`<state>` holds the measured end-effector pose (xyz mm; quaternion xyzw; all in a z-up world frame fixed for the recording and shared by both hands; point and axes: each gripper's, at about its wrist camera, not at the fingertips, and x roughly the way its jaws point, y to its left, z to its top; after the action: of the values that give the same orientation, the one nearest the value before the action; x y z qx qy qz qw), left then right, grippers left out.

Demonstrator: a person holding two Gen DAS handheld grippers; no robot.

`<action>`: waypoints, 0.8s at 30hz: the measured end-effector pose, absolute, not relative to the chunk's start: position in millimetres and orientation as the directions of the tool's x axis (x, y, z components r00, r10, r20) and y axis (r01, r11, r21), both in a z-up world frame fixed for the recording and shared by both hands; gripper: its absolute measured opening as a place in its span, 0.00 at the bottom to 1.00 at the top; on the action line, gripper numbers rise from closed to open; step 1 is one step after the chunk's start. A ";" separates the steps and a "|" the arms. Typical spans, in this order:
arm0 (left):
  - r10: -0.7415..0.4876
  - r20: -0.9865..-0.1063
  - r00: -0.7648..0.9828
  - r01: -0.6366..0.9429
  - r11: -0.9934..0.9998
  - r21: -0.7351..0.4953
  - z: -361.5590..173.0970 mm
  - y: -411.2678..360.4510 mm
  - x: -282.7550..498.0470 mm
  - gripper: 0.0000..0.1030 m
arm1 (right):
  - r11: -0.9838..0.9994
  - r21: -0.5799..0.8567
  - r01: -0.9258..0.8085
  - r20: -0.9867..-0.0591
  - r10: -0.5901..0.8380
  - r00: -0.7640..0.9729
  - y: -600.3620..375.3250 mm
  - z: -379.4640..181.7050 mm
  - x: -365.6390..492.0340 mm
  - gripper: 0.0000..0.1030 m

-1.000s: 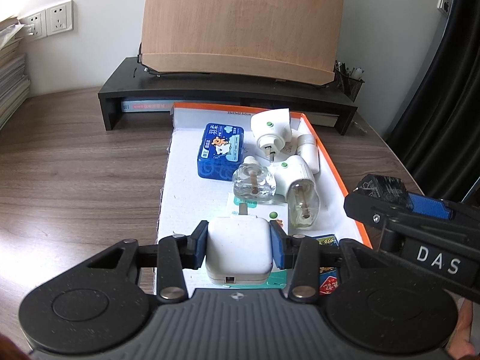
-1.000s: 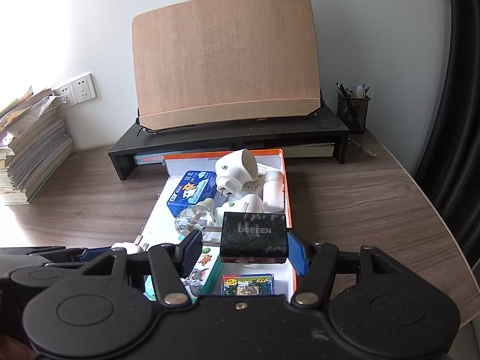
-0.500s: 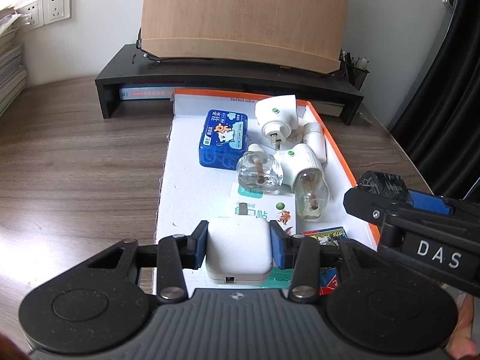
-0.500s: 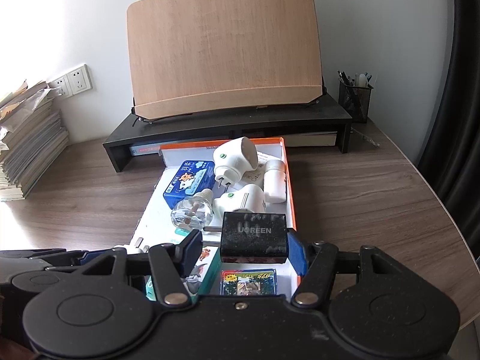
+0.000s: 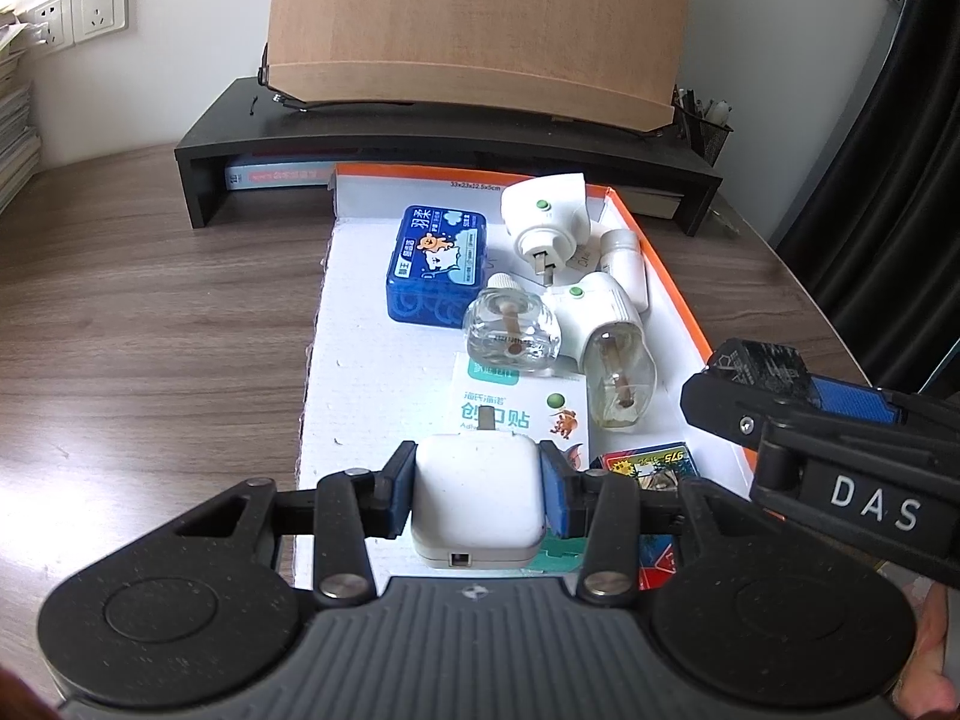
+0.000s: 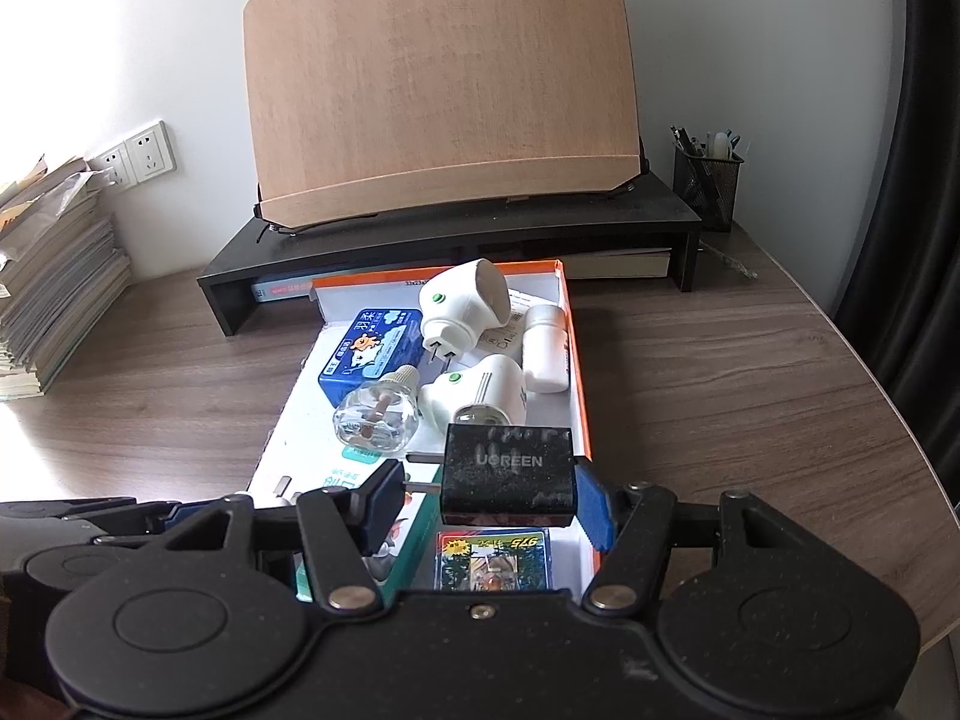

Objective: Organize rigid objects
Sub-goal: 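Hold the white charger with left tool while right tool positions the black charger over the box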

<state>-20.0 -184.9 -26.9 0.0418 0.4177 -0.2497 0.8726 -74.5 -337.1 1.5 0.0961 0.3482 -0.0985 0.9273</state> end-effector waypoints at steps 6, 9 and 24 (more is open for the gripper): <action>-0.405 -0.752 0.520 0.478 0.868 -0.136 -27.9 -186.2 -20.7 0.41 | 0.962 0.107 0.253 -0.669 -0.118 0.734 -337.4 1.4 -73.5 0.70; -0.406 -0.752 0.519 0.481 0.866 -0.135 -28.2 -186.8 -21.4 0.41 | 0.961 0.110 0.252 -0.669 -0.116 0.734 -337.9 2.2 -73.5 0.70; -0.406 -0.755 0.515 0.484 0.865 -0.135 -29.0 -187.7 -22.3 0.41 | 0.962 0.111 0.249 -0.673 -0.112 0.731 -339.4 1.0 -73.7 0.70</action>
<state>-22.3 -187.7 -29.0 0.0465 0.4207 -0.2560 0.8691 -73.7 -339.4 1.0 0.0973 0.3536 -0.0975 0.9252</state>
